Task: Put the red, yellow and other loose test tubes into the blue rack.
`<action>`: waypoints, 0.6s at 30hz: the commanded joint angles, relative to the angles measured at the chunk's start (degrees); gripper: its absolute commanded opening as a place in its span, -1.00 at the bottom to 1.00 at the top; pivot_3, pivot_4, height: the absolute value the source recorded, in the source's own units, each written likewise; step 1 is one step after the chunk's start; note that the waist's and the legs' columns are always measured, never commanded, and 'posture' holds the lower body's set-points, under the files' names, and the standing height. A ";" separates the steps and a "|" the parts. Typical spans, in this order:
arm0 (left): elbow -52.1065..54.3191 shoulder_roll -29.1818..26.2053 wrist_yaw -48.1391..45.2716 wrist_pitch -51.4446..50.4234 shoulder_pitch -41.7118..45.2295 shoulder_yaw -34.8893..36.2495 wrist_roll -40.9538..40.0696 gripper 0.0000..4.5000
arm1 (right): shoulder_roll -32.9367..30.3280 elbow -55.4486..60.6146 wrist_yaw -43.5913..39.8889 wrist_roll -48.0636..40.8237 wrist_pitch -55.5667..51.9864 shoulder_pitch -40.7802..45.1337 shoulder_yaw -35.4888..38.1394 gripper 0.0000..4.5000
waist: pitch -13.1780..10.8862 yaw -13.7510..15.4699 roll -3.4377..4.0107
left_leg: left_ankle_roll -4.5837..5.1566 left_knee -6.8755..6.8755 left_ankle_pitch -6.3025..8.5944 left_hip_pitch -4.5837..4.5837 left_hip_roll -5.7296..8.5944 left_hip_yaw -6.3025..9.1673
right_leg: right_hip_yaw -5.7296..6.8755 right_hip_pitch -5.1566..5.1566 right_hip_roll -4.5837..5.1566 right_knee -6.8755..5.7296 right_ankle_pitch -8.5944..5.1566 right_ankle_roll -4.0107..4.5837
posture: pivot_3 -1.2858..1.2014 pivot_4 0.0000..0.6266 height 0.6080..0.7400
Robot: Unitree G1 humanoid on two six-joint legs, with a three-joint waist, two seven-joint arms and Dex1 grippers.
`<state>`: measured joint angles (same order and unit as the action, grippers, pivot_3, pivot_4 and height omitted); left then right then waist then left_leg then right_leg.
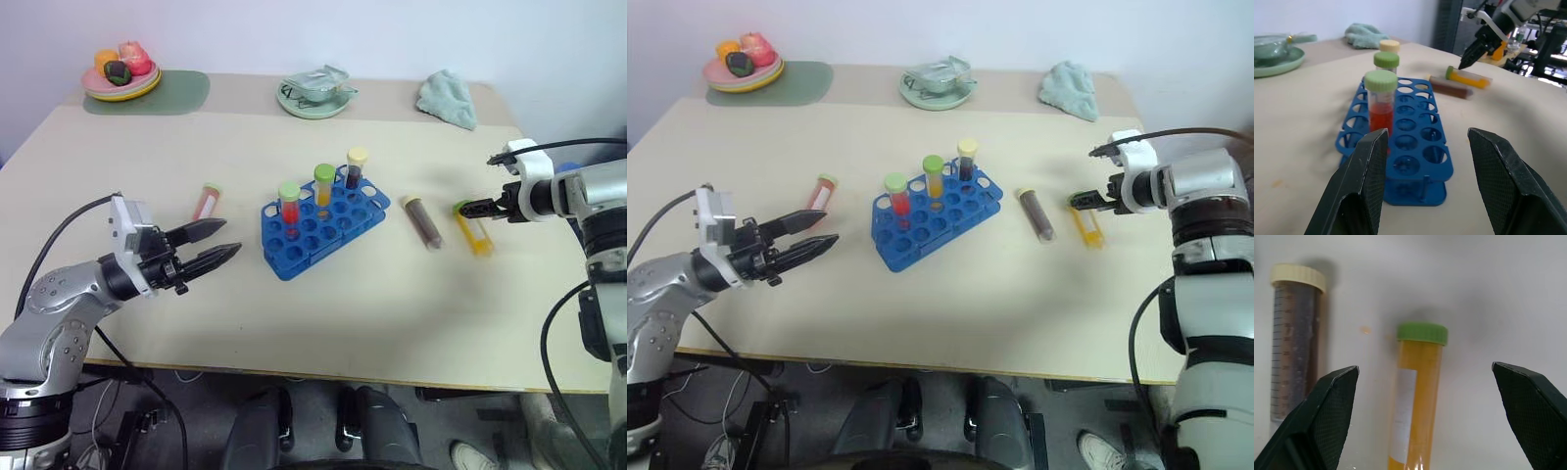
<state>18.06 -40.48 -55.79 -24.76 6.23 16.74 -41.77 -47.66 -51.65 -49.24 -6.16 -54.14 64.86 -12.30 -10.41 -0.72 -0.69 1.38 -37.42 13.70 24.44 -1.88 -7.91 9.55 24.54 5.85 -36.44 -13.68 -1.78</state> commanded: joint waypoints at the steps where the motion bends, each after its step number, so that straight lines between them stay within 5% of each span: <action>1: 2.37 -0.61 0.42 -0.32 -0.49 1.79 -1.34 0.17 | 0.49 -3.81 -1.44 2.71 2.31 3.19 -0.07 0.98 | 0.00 -0.12 0.00 | 0.00 -0.01 0.00 0.00 0.00 0.00 | 0.00 0.00 0.00 -0.01 0.00 0.00 | 0.03 -0.52 1.00; 13: 4.49 -1.34 1.54 -1.58 -1.74 2.97 -2.57 0.17 | 5.14 -12.40 -2.64 4.24 7.88 8.09 4.07 0.98 | -0.07 -0.38 0.12 | -0.05 -0.24 -0.02 -0.03 -0.01 0.00 | -0.04 0.05 0.04 -0.45 0.00 0.00 | 0.03 -0.52 1.00; 18: 5.04 -1.24 1.80 -1.51 -3.01 3.61 -2.70 0.17 | 6.51 -4.57 -13.54 1.13 3.59 7.80 4.72 0.98 | -0.14 -0.44 0.23 | -0.05 -0.36 -0.02 -0.03 -0.04 0.01 | -0.05 0.07 0.05 -0.59 -0.01 0.01 | 0.03 -0.52 1.00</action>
<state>21.11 -41.09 -54.22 -26.16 3.31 18.89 -43.34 -41.06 -60.21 -59.41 -3.74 -49.32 71.26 -7.70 -10.55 -1.16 -0.46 1.34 -37.79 13.69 24.41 -1.93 -7.91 9.50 24.62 5.89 -37.04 -13.69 -1.77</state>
